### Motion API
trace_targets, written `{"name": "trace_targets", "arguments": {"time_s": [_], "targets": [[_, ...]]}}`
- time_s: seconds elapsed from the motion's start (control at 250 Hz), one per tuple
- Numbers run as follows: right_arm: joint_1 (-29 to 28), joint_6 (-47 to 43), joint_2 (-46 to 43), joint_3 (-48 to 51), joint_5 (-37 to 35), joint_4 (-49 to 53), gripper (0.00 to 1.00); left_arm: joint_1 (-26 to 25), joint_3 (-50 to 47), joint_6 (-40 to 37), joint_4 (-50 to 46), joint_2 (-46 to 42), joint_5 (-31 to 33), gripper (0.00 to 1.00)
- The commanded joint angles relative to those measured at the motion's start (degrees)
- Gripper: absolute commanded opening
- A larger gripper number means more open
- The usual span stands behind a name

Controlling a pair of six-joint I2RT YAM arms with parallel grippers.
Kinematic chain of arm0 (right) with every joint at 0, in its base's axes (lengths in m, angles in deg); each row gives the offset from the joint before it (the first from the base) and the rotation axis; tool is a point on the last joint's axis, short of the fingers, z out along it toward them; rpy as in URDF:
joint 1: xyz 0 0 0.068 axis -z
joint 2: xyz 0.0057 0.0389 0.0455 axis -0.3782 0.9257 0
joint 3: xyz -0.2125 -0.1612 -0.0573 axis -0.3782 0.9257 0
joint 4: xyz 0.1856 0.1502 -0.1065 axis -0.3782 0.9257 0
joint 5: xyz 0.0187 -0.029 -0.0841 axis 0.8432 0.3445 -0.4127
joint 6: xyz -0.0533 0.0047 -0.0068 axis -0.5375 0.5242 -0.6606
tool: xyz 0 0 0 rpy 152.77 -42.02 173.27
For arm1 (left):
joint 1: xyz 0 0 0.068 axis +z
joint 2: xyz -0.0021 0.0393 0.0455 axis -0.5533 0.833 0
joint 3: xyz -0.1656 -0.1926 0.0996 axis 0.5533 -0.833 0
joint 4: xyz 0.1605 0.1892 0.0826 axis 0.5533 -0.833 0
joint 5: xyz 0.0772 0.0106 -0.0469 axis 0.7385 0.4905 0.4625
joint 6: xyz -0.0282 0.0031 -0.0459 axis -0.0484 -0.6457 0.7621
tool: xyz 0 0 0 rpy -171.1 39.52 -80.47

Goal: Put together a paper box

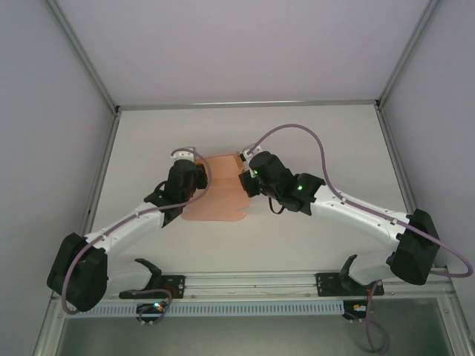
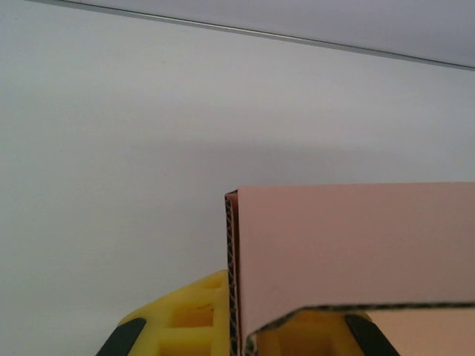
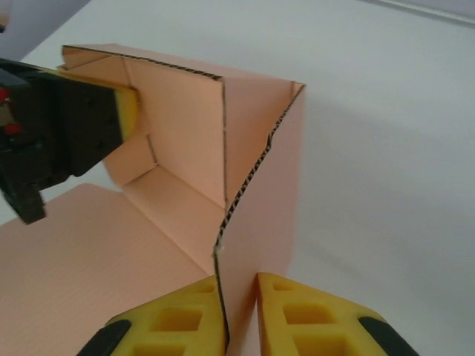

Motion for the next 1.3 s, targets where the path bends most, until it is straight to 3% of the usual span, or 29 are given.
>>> {"name": "trace_targets", "arguments": {"time_s": [0.0,0.148,0.3,0.391,0.475,0.575,0.707,0.923,1.062,1.298], "targets": [[-0.26,2.34,-0.01,0.40,6.71,-6.19,0.23,-0.79,1.79,-0.13,0.54,0.95,-1.13,0.00],[0.21,1.86,-0.01,0.60,10.35,-8.45,0.30,-0.81,1.36,-0.76,1.93,0.73,-2.65,0.00],[1.43,2.08,-0.46,1.59,17.58,-10.76,0.45,-0.59,0.07,-2.23,4.09,0.21,-4.11,0.00],[3.21,2.05,-3.13,2.21,16.05,-8.52,0.50,-0.26,-1.29,-3.04,6.13,-0.62,-5.79,0.00],[5.15,0.37,-6.88,2.92,13.15,-4.89,0.67,0.36,-2.65,-3.72,7.57,-1.81,-7.69,0.00],[8.45,-3.56,-11.87,5.80,14.83,-3.11,0.82,1.23,-4.65,-4.81,10.16,-3.19,-10.20,0.00],[15.23,-4.13,-18.17,10.23,19.38,-2.35,0.89,1.74,-5.73,-5.27,11.44,-4.36,-11.98,0.00],[28.85,-3.41,-22.83,14.83,26.79,-2.64,0.95,1.93,-5.59,-5.82,11.65,-4.20,-13.24,0.00],[32.24,-3.41,-18.24,14.56,29.99,-1.24,0.96,1.96,-5.34,-5.63,11.57,-4.19,-13.53,0.00],[32.08,-5.43,-8.30,13.16,50.35,-5.50,0.76,2.02,-4.58,-5.69,10.69,-3.91,-13.07,0.00]]}}
